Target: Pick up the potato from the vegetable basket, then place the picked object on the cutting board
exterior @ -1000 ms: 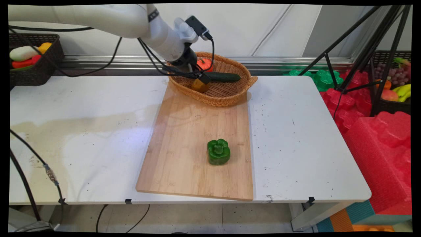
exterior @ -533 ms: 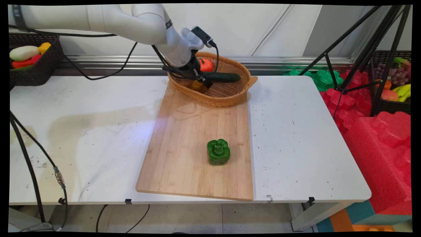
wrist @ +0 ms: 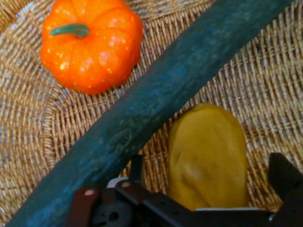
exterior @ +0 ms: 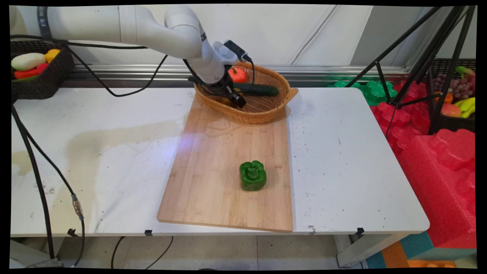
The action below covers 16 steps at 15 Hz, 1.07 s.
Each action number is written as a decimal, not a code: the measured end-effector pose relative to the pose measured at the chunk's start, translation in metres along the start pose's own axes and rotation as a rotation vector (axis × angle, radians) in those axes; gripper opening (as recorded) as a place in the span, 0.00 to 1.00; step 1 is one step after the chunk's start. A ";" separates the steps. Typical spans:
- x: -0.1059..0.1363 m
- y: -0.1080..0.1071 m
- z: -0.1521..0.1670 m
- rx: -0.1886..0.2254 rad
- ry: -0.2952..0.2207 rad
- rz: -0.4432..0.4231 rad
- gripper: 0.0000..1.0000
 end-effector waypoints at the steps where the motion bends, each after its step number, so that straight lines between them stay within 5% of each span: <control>1: 0.000 0.001 0.002 0.001 -0.004 -0.004 1.00; 2: 0.000 0.001 0.003 0.002 -0.006 -0.007 1.00; 3: 0.000 0.002 0.005 0.003 -0.007 -0.012 0.00; 10: 0.003 0.007 -0.006 0.014 0.021 -0.025 0.00; 16: 0.008 0.015 -0.046 0.024 0.093 -0.017 0.00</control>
